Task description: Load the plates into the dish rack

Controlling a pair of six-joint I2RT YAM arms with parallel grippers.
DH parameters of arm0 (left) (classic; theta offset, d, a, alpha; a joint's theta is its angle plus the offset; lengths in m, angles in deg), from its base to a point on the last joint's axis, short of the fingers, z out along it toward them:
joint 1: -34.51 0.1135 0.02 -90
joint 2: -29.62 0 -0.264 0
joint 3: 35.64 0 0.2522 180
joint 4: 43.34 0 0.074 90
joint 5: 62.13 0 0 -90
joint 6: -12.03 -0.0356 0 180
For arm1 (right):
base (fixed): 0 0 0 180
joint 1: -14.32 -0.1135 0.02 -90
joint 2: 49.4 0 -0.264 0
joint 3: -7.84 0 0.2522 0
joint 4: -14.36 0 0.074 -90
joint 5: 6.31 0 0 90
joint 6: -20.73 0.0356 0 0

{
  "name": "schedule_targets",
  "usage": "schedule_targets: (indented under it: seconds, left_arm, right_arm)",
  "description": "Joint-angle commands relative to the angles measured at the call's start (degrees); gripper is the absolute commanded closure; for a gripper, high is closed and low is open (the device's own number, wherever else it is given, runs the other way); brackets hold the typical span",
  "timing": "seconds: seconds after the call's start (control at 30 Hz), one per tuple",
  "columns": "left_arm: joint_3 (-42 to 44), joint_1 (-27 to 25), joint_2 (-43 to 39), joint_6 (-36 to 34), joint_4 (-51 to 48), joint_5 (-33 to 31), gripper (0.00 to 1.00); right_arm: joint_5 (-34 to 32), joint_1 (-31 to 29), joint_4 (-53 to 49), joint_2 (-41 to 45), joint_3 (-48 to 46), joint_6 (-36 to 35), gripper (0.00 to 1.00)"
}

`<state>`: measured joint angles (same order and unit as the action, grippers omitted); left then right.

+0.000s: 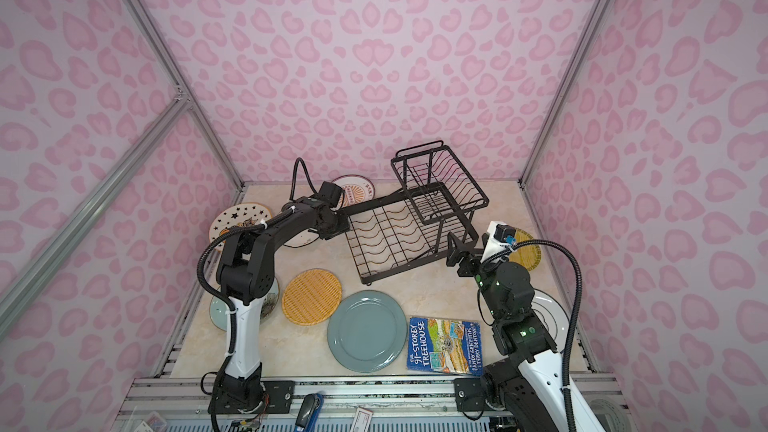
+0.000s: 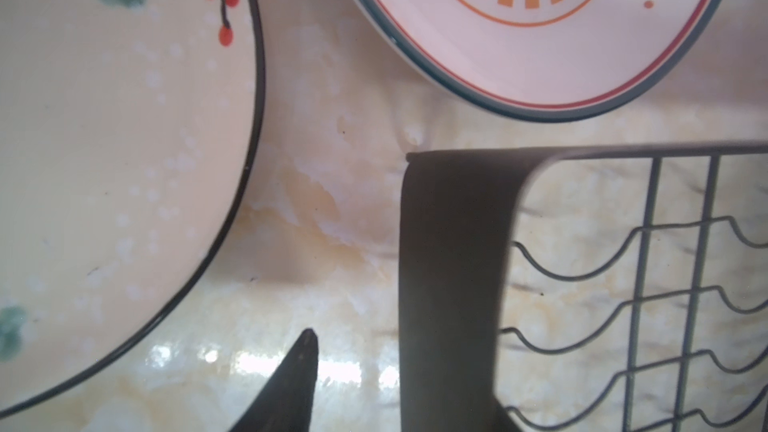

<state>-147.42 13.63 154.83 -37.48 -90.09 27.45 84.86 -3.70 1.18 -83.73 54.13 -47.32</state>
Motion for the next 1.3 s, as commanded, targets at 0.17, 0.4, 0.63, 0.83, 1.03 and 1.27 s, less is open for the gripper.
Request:
schedule_targets:
  seconds: [0.17,0.4,0.63,0.83,1.03,1.27]
  left_arm:
    - [5.6,-0.3,-10.0,-0.8,2.2,1.4,0.45]
    - [13.3,-0.6,-26.3,-2.5,2.2,3.4,0.34]
    - [30.3,0.2,-51.5,-8.3,2.2,1.9,0.03]
    - [46.5,2.5,-70.1,-6.9,2.4,4.6,0.03]
    - [58.0,2.5,-79.1,-8.6,2.7,19.6,0.02]
    - [69.4,2.5,-86.4,-2.5,5.3,25.3,0.03]
  right_arm:
    - [3.3,-0.2,-12.3,-7.3,7.6,4.5,0.02]
    - [2.9,-0.3,-11.8,-8.9,7.8,4.9,0.02]
    - [2.8,-0.5,-13.0,-7.5,7.8,5.8,0.02]
    - [11.6,-0.5,-8.2,-8.6,6.4,4.6,0.02]
    - [17.0,-0.7,-4.1,-10.4,4.6,6.4,0.02]
    - [19.4,-1.6,2.3,-10.4,0.0,10.0,0.02]
